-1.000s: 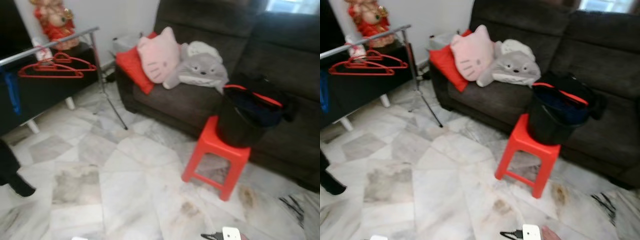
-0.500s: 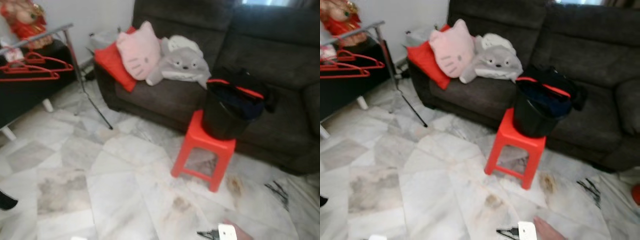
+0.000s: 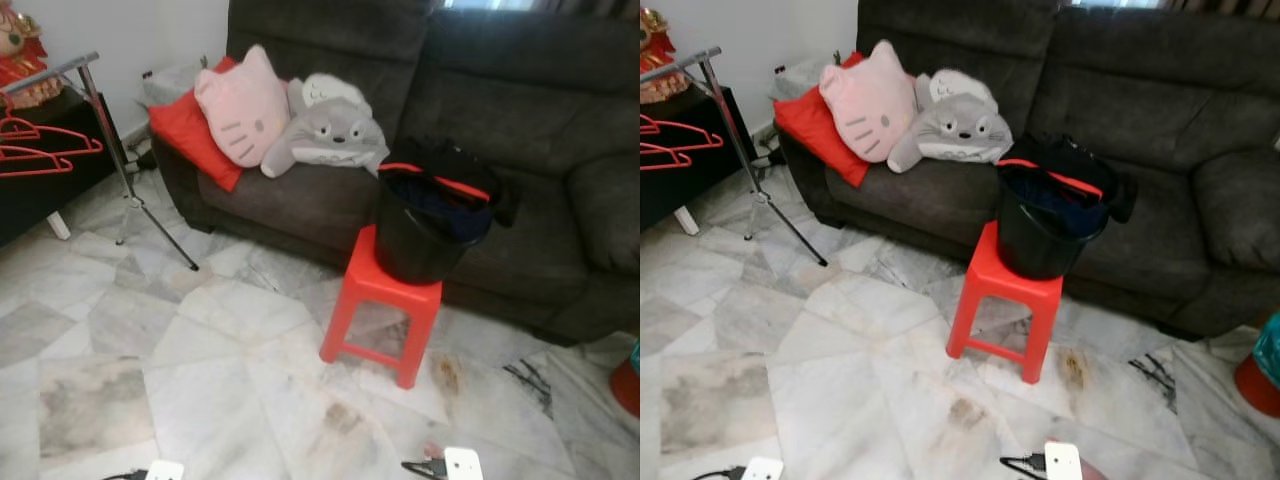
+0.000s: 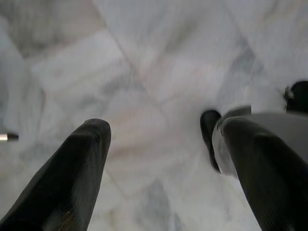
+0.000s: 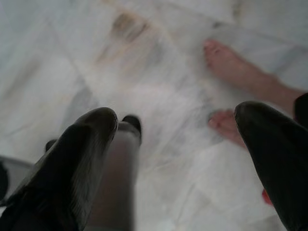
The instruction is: Hang hanger
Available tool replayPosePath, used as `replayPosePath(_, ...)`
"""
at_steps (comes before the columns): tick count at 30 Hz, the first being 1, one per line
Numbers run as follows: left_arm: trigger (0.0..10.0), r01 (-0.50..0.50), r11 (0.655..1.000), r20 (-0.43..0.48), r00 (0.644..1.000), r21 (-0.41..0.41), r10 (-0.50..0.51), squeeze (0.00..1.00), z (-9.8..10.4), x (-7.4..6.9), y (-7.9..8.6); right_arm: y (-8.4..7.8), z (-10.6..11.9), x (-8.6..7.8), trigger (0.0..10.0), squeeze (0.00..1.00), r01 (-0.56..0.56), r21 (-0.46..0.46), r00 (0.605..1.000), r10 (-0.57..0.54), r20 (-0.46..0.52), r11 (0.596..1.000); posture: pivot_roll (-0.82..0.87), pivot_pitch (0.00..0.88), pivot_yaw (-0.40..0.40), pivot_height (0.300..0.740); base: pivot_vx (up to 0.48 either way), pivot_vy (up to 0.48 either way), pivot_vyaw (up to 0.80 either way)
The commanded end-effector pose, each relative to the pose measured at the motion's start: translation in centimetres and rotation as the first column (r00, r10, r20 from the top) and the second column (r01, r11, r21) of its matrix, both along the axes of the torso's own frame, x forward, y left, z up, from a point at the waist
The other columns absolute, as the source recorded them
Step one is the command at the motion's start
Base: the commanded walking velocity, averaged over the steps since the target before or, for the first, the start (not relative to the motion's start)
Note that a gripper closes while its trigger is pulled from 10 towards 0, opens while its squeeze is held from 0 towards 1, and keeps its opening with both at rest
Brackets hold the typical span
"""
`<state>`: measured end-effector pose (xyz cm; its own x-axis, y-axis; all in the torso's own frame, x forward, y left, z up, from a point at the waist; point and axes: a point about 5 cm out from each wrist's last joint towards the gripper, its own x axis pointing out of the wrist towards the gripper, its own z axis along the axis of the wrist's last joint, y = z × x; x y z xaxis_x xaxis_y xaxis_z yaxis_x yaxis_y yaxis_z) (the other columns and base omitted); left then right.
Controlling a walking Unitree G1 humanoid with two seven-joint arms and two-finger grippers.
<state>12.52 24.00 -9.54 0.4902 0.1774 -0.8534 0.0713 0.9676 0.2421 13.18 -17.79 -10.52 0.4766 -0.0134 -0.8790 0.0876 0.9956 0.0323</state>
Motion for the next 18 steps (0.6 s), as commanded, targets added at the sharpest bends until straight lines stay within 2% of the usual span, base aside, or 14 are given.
replayPosePath(1,10.0,-0.022,1.0,-0.014,1.0,-0.006,0.022,0.0,-0.1,-0.5,0.2,-1.0,-0.1,-0.8,10.0,0.0,0.016,-0.002,1.0,-0.016,-0.011,1.0,-0.06,0.0,-0.023,0.74,0.0,0.0,0.0)
replayPosePath(6,10.0,-0.044,0.998,-0.012,0.999,-0.036,0.044,0.0,-0.2,-0.6,0.1,-2.0,0.0,-1.0,10.0,0.0,0.031,-0.007,1.0,-0.031,0.003,0.999,-0.06,0.0,-0.02,0.74,0.0,0.0,0.0)
replayPosePath(12,10.0,-0.046,0.998,-0.012,0.999,-0.043,0.046,0.0,-0.2,-0.7,0.1,-1.3,0.0,-0.4,10.0,0.0,0.017,-0.015,1.0,-0.017,-0.002,1.0,-0.06,0.0,-0.018,0.74,0.0,0.0,0.0)
replayPosePath(18,10.0,-0.046,0.998,-0.018,0.999,-0.047,0.045,0.0,-0.2,-0.7,0.2,-0.1,0.0,0.1,10.0,0.0,0.018,-0.001,1.0,-0.018,-0.003,1.0,-0.06,0.0,-0.016,0.74,0.262,0.0,-0.67)
